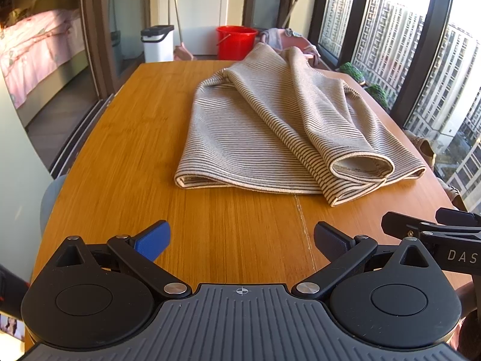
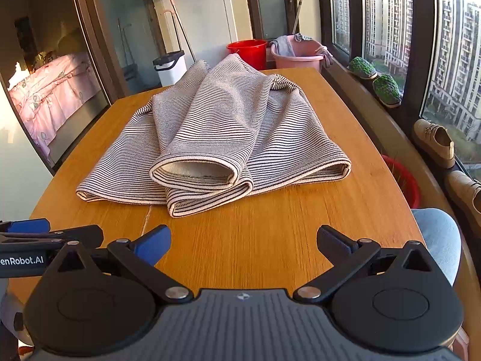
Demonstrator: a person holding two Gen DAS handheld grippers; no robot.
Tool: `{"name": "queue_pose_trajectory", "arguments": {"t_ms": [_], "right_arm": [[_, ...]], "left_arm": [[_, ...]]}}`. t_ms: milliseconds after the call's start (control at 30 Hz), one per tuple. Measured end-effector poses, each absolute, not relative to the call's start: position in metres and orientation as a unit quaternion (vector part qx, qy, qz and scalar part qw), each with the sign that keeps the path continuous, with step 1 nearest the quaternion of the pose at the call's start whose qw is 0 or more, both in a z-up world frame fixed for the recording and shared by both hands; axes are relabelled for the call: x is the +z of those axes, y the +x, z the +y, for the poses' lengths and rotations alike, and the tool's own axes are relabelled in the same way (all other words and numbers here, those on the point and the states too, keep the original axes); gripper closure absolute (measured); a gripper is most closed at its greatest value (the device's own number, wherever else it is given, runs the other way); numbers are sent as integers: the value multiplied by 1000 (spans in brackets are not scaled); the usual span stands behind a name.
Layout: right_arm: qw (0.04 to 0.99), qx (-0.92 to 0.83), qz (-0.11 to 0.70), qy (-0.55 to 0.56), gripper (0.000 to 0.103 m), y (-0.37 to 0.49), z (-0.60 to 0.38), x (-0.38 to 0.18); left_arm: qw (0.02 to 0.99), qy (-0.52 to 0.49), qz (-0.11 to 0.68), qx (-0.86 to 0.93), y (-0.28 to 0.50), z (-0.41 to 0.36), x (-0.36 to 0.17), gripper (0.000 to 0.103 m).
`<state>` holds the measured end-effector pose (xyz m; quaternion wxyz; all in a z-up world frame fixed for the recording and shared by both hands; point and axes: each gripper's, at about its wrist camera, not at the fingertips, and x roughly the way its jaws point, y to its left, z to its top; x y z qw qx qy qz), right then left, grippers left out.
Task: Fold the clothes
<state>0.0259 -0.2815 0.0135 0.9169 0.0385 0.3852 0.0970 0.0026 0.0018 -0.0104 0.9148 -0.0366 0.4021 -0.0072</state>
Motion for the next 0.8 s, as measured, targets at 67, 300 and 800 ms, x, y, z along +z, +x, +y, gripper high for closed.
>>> {"name": "queue_pose_trajectory", "arguments": {"t_ms": [67,300,800], "right_arm": [[917,96,386,37,0,27,-281,14],[914,89,394,31,0,36,-284,10],[933,141,327,63,0,132,-284,38]], "left_arm": [[914,-38,403,-8,3,2,-11,0],[912,-46,408,-12,11,6,-16,0],[919,-71,359,-149,101,22,-13,0]]}}
